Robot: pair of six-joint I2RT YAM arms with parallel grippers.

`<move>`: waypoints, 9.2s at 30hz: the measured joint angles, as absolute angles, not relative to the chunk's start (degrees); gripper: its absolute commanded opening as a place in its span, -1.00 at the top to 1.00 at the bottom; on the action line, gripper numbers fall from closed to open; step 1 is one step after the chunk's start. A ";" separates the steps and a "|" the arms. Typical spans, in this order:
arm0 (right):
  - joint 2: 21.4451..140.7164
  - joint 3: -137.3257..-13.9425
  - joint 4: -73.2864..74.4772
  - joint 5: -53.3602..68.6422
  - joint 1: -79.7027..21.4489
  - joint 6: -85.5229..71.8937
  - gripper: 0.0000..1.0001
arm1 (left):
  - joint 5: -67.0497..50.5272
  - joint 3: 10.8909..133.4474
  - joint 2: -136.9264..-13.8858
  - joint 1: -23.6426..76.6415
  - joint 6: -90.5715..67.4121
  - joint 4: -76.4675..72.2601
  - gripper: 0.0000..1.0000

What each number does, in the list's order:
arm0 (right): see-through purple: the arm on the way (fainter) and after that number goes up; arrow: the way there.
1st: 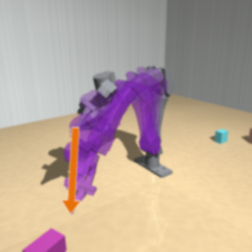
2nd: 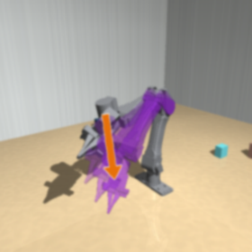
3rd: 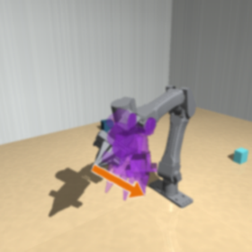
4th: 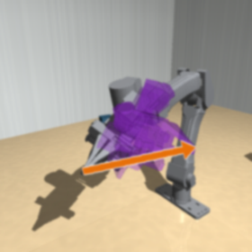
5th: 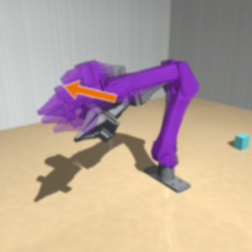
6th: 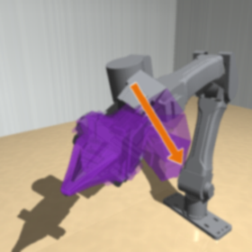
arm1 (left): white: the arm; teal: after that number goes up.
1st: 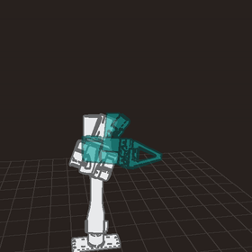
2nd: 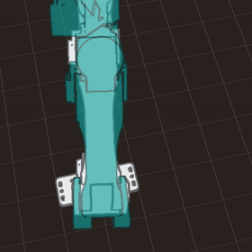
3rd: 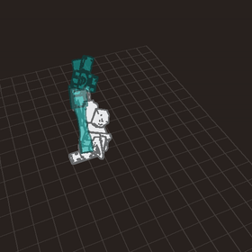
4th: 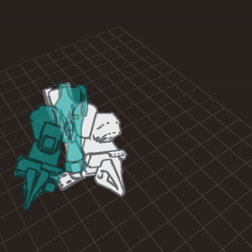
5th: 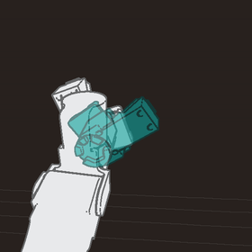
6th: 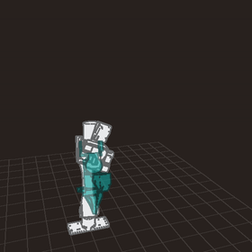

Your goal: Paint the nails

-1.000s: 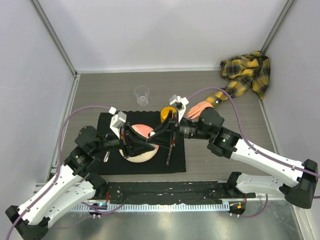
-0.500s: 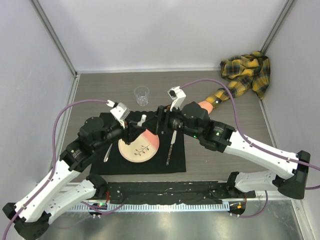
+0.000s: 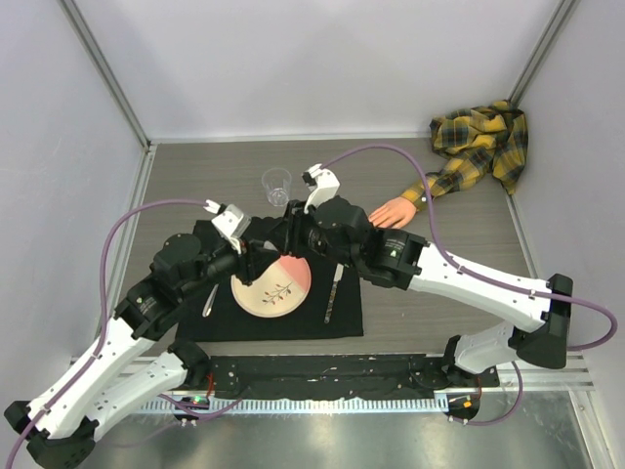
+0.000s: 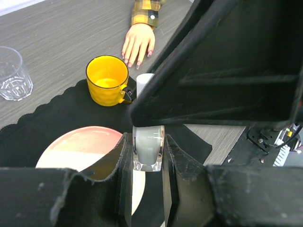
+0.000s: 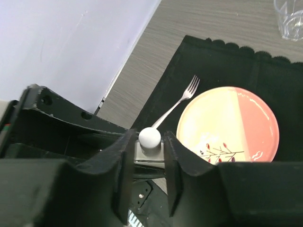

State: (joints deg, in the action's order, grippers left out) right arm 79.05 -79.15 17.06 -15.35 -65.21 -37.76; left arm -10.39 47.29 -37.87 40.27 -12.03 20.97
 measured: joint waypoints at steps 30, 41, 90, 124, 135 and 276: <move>64.99 -58.13 -11.40 34.24 -54.50 -30.96 -0.10 | -41.89 43.83 -36.60 40.18 -27.33 4.54 0.99; 64.55 -67.72 15.73 2.83 -59.37 -31.22 -0.40 | -23.46 49.58 -38.72 40.29 -11.38 18.41 0.99; 65.65 -69.25 13.50 4.84 -62.00 -26.96 -0.22 | -28.05 52.97 -38.74 40.23 -8.36 24.18 1.00; 65.41 -65.43 9.67 18.26 -64.77 -20.12 0.99 | -49.56 42.30 -38.17 39.68 -28.08 7.70 1.00; 64.55 -66.19 2.37 29.78 -65.52 -19.55 -0.33 | -56.18 45.80 -37.26 40.32 -26.30 6.09 0.99; 73.95 -81.08 17.89 -12.71 -69.67 -24.25 0.10 | -21.08 56.05 -38.24 40.66 -11.33 26.68 0.99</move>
